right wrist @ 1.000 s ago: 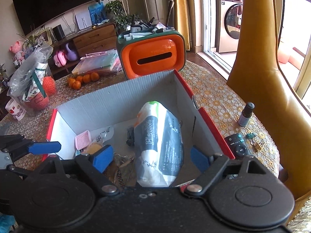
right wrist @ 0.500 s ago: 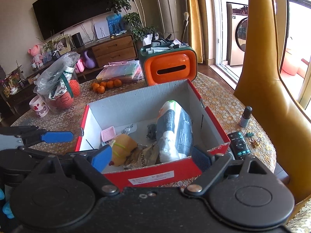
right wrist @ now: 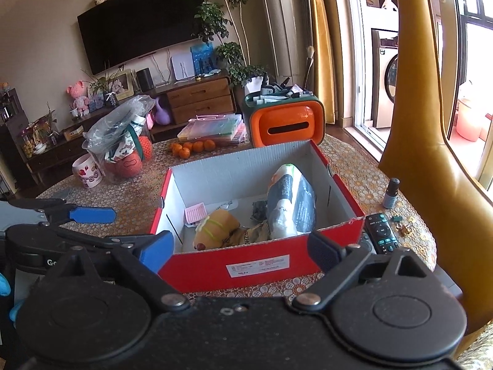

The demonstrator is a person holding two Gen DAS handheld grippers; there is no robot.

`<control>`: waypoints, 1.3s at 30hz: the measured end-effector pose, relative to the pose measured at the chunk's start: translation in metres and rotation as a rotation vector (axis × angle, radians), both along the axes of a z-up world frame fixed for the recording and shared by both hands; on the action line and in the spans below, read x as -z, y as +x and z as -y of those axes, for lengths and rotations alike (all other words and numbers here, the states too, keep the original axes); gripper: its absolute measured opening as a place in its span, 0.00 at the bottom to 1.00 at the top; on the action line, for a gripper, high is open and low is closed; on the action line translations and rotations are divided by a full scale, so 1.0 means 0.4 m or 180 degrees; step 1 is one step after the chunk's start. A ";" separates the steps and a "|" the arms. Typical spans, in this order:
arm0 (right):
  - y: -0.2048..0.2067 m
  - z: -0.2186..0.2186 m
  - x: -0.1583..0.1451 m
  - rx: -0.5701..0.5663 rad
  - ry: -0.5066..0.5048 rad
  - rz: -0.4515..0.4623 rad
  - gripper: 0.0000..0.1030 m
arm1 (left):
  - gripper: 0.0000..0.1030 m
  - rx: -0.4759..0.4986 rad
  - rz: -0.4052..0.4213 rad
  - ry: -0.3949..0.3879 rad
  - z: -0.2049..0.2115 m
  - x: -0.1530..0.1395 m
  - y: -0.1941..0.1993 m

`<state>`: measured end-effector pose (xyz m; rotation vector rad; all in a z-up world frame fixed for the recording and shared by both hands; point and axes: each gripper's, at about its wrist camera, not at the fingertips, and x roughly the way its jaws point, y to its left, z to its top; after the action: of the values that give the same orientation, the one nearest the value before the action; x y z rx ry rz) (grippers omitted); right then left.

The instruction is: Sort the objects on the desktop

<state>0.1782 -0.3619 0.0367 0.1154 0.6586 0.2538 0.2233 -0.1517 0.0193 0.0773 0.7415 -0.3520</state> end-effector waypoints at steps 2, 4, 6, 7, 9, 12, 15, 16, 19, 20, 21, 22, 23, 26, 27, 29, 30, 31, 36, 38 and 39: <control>-0.013 0.002 -0.003 0.0029 0.0027 0.0059 0.94 | 1.00 -0.0045 0.0041 -0.0013 -0.009 -0.004 -0.015; -0.035 0.000 -0.005 0.0021 0.0030 0.0129 0.96 | 1.00 -0.0081 0.0064 -0.0050 -0.018 -0.008 -0.028; -0.050 -0.009 -0.010 -0.0001 -0.0035 0.0222 0.98 | 1.00 -0.0092 0.0070 -0.0056 -0.025 -0.008 -0.043; -0.062 -0.013 -0.010 -0.0008 -0.0065 0.0268 0.98 | 1.00 -0.0094 0.0077 -0.0056 -0.028 -0.008 -0.050; -0.078 -0.018 -0.011 -0.0031 -0.0057 0.0308 0.99 | 1.00 -0.0094 0.0096 -0.0043 -0.035 -0.007 -0.069; -0.099 -0.022 -0.007 -0.0032 -0.0008 0.0327 0.99 | 1.00 -0.0106 0.0171 0.0001 -0.042 -0.010 -0.103; -0.124 -0.027 0.002 -0.0020 0.0013 0.0336 1.00 | 1.00 -0.0105 0.0210 0.0058 -0.045 -0.011 -0.133; -0.130 -0.027 0.004 -0.0018 0.0019 0.0341 1.00 | 1.00 -0.0082 0.0205 0.0043 -0.047 -0.010 -0.140; -0.148 -0.030 0.013 0.0004 0.0052 0.0326 1.00 | 1.00 -0.0047 0.0213 0.0042 -0.048 -0.007 -0.160; -0.155 -0.030 0.015 0.0014 0.0068 0.0323 1.00 | 1.00 -0.0042 0.0215 0.0042 -0.048 -0.006 -0.165; -0.161 -0.032 0.018 0.0022 0.0080 0.0321 1.00 | 1.00 -0.0056 0.0214 0.0036 -0.047 -0.004 -0.168; -0.166 -0.032 0.019 0.0029 0.0083 0.0323 1.00 | 1.00 -0.0053 0.0214 0.0036 -0.047 -0.002 -0.170; -0.173 -0.033 0.020 0.0039 0.0080 0.0333 1.00 | 1.00 -0.0060 0.0214 0.0051 -0.046 0.000 -0.172; -0.188 -0.036 0.022 0.0048 0.0060 0.0369 1.00 | 1.00 -0.0081 0.0199 0.0065 -0.051 0.007 -0.173; -0.192 -0.037 0.024 0.0057 0.0060 0.0373 1.00 | 1.00 -0.0090 0.0189 0.0066 -0.054 0.010 -0.172; -0.197 -0.035 0.025 0.0071 0.0100 0.0366 1.00 | 1.00 -0.0084 0.0179 0.0078 -0.057 0.014 -0.170; -0.200 -0.035 0.026 0.0081 0.0113 0.0366 1.00 | 1.00 -0.0089 0.0164 0.0077 -0.059 0.016 -0.169; -0.203 -0.036 0.028 0.0094 0.0108 0.0374 1.00 | 1.00 -0.0086 0.0160 0.0064 -0.061 0.017 -0.169; -0.211 -0.041 0.038 0.0132 0.0111 0.0355 1.00 | 1.00 -0.0043 0.0165 0.0033 -0.062 0.021 -0.173; -0.212 -0.044 0.042 0.0159 0.0116 0.0343 1.00 | 1.00 -0.0026 0.0159 0.0006 -0.063 0.021 -0.173; -0.213 -0.046 0.045 0.0174 0.0120 0.0339 1.00 | 1.00 -0.0025 0.0149 -0.0014 -0.066 0.022 -0.174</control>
<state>0.0930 -0.3434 0.0187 0.1548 0.5443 0.2182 0.1537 -0.1252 0.0104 0.0784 0.6944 -0.3433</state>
